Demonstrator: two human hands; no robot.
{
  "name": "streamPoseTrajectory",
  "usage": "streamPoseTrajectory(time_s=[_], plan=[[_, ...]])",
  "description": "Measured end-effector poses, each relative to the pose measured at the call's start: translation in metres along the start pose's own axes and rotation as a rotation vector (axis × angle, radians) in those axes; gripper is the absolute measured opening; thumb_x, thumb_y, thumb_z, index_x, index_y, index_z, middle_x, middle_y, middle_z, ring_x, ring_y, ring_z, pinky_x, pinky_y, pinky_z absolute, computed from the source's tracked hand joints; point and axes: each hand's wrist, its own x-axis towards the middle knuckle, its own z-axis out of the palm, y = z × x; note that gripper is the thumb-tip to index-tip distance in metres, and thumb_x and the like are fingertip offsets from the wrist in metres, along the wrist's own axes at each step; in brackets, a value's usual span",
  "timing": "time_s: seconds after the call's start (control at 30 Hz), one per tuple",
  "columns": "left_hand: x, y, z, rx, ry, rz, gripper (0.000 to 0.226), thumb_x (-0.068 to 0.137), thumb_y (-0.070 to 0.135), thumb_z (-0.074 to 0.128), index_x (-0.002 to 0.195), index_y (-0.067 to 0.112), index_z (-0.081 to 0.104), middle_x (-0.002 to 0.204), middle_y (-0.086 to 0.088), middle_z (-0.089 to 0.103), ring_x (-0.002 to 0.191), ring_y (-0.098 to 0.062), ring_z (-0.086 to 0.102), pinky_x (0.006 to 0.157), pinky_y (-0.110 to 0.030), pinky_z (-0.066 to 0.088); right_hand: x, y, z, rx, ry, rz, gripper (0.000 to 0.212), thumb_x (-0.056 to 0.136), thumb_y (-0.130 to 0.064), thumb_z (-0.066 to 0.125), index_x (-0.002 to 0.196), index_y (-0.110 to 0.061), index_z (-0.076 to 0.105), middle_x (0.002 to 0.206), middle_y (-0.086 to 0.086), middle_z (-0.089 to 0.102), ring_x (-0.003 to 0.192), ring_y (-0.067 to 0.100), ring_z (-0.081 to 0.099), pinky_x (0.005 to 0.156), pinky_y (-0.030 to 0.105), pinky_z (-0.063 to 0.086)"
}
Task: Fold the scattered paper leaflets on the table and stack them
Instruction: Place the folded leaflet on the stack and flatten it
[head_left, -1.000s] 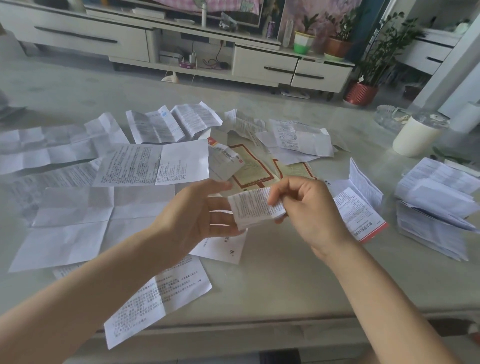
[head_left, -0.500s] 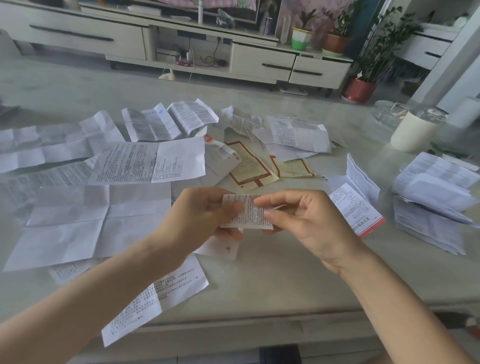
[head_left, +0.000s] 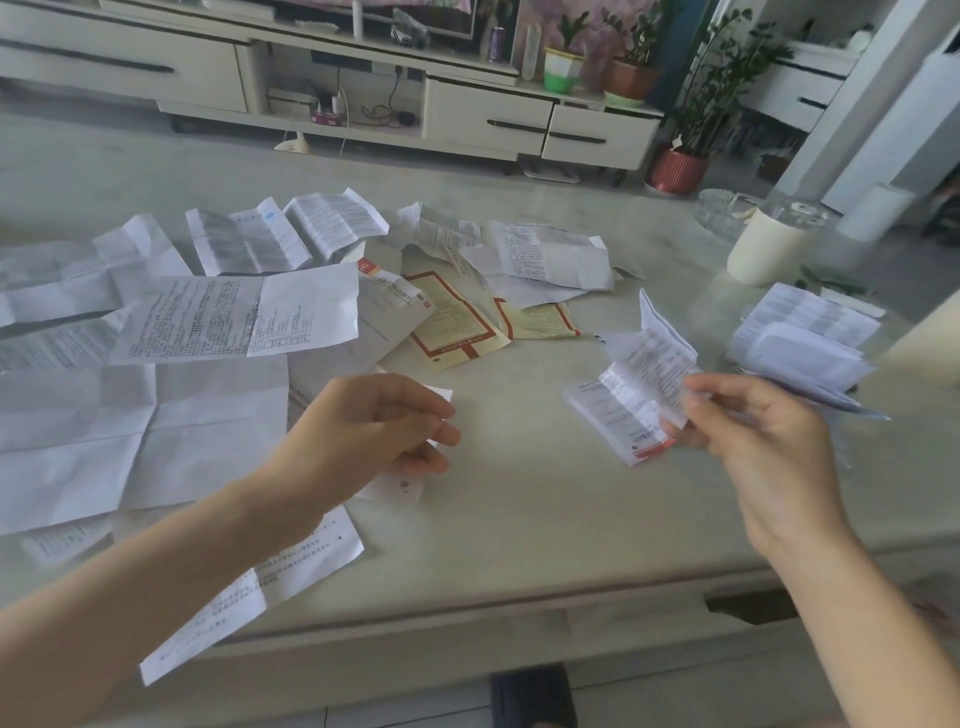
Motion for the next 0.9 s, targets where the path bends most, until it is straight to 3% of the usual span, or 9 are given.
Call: streamPoseTrajectory(time_s=[0.07, 0.13, 0.2, 0.33, 0.4, 0.57, 0.67, 0.77, 0.9], plan=[[-0.002, 0.001, 0.008, 0.024, -0.028, 0.018, 0.022, 0.089, -0.004, 0.051, 0.082, 0.009, 0.067, 0.078, -0.006, 0.074, 0.06, -0.014, 0.067, 0.06, -0.019, 0.055, -0.003, 0.014, -0.005, -0.238, -0.023, 0.019, 0.017, 0.086, 0.003, 0.059, 0.084, -0.013, 0.064, 0.081, 0.011, 0.063, 0.05, 0.009, 0.062, 0.049, 0.019, 0.051], [-0.003, 0.002, 0.01, 0.049, -0.039, 0.033, 0.023, 0.09, -0.005, 0.049, 0.083, 0.009, 0.066, 0.078, -0.005, 0.074, 0.061, -0.014, 0.067, 0.064, -0.025, 0.053, -0.003, 0.024, -0.004, -0.501, -0.07, 0.0, 0.011, 0.085, -0.008, 0.064, 0.092, -0.015, 0.067, 0.086, 0.003, 0.065, 0.061, 0.015, 0.061, 0.06, 0.03, 0.051], [-0.005, 0.002, 0.009, 0.07, -0.036, 0.048, 0.024, 0.091, -0.005, 0.048, 0.084, 0.009, 0.066, 0.079, -0.005, 0.074, 0.062, -0.015, 0.068, 0.069, -0.031, 0.051, -0.003, 0.024, -0.004, -0.59, -0.106, -0.03, 0.015, 0.084, -0.015, 0.066, 0.098, -0.015, 0.071, 0.094, -0.004, 0.065, 0.065, 0.013, 0.056, 0.072, 0.031, 0.049], [-0.005, 0.005, 0.003, 0.075, -0.003, 0.074, 0.026, 0.091, -0.006, 0.046, 0.085, 0.009, 0.067, 0.079, -0.006, 0.074, 0.065, -0.019, 0.069, 0.07, -0.03, 0.055, -0.003, 0.009, -0.014, -0.523, -0.069, -0.044, 0.013, 0.089, -0.015, 0.061, 0.095, -0.019, 0.071, 0.085, -0.017, 0.062, 0.043, -0.002, 0.049, 0.05, 0.011, 0.042], [-0.004, 0.006, 0.0, 0.058, 0.014, 0.074, 0.024, 0.091, -0.005, 0.047, 0.086, 0.008, 0.067, 0.08, -0.007, 0.074, 0.067, -0.019, 0.07, 0.066, -0.022, 0.057, -0.004, 0.001, -0.02, -0.454, -0.028, -0.024, 0.013, 0.09, -0.013, 0.058, 0.094, -0.02, 0.069, 0.085, -0.01, 0.063, 0.039, -0.005, 0.047, 0.04, 0.006, 0.038], [0.0, 0.008, -0.004, 0.033, 0.016, 0.08, 0.023, 0.09, -0.004, 0.048, 0.087, 0.007, 0.067, 0.08, -0.008, 0.074, 0.066, -0.018, 0.069, 0.066, -0.02, 0.057, 0.003, -0.017, -0.014, -0.361, 0.073, -0.099, 0.014, 0.09, -0.011, 0.056, 0.087, -0.019, 0.067, 0.076, -0.007, 0.062, 0.039, -0.002, 0.047, 0.035, 0.008, 0.031], [0.002, 0.009, -0.004, 0.028, 0.026, 0.095, 0.023, 0.091, -0.005, 0.047, 0.086, 0.007, 0.067, 0.079, -0.008, 0.073, 0.066, -0.018, 0.069, 0.064, -0.02, 0.057, 0.011, -0.024, 0.015, -0.314, 0.011, -0.17, 0.017, 0.089, -0.011, 0.058, 0.079, -0.023, 0.065, 0.072, -0.009, 0.062, 0.037, 0.001, 0.049, 0.037, 0.014, 0.036], [0.005, 0.008, -0.009, 0.039, 0.071, 0.128, 0.025, 0.091, -0.006, 0.047, 0.084, 0.008, 0.066, 0.077, -0.008, 0.073, 0.065, -0.018, 0.069, 0.063, -0.02, 0.057, 0.013, -0.025, 0.062, -0.412, -0.167, -0.299, 0.019, 0.088, -0.011, 0.056, 0.079, -0.023, 0.067, 0.068, -0.021, 0.061, 0.058, 0.0, 0.056, 0.059, 0.021, 0.046], [0.008, 0.005, -0.014, 0.078, 0.125, 0.162, 0.028, 0.09, -0.006, 0.046, 0.082, 0.011, 0.066, 0.076, -0.004, 0.072, 0.063, -0.014, 0.068, 0.065, -0.021, 0.056, 0.018, -0.017, 0.121, -0.708, -0.521, -0.351, 0.025, 0.092, -0.013, 0.051, 0.114, -0.012, 0.062, 0.111, -0.002, 0.058, 0.102, 0.012, 0.052, 0.075, 0.012, 0.03]])
